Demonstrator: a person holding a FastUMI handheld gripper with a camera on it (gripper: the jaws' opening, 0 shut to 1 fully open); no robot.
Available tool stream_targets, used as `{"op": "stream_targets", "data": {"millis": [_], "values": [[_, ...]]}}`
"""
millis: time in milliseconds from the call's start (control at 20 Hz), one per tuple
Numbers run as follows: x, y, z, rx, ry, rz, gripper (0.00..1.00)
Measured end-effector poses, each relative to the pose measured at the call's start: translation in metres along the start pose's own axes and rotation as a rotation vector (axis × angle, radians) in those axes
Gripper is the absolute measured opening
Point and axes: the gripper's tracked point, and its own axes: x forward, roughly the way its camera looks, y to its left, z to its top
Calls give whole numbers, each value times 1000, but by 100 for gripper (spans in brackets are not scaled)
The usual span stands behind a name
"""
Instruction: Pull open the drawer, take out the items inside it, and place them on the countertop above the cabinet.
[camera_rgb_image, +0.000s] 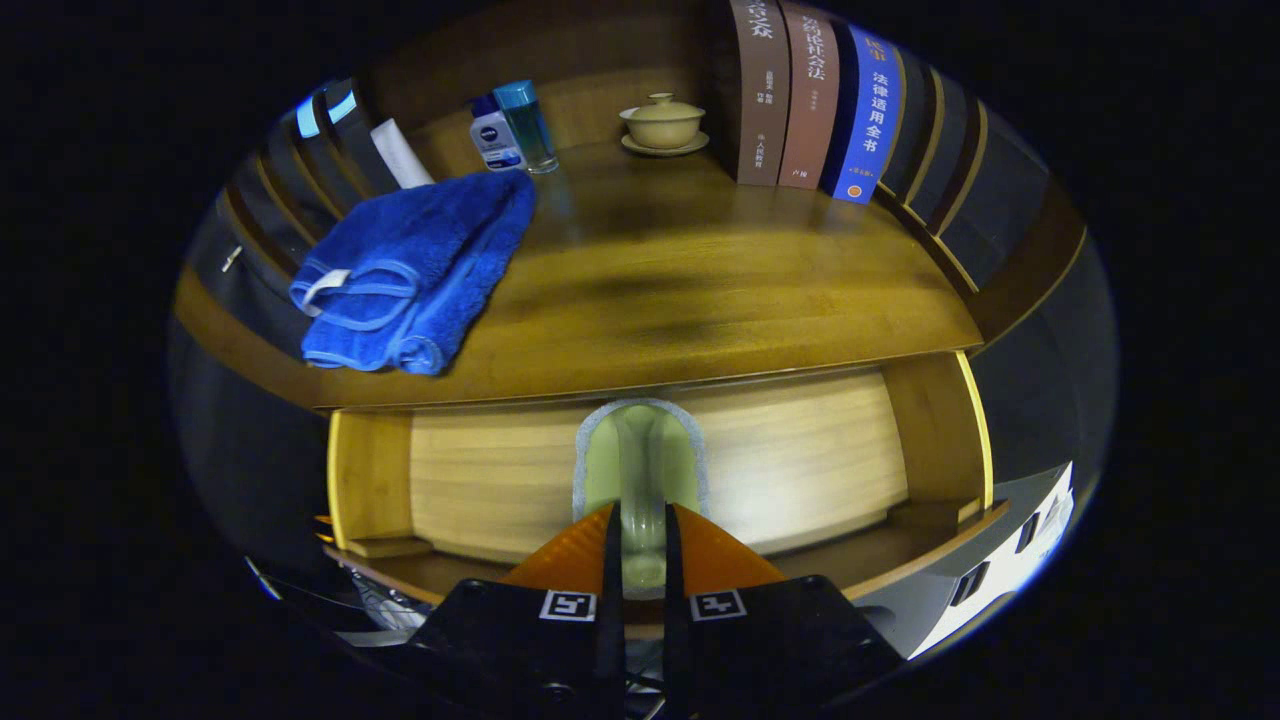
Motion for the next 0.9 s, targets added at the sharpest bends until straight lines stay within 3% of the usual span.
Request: {"op": "stream_targets", "data": {"millis": [200,650,900], "values": [[-35,-1,33,-17,-30,8,19],[-58,24,69,-72,-57,73,19],[-27,12,129,-37,-178,-16,19]]}}
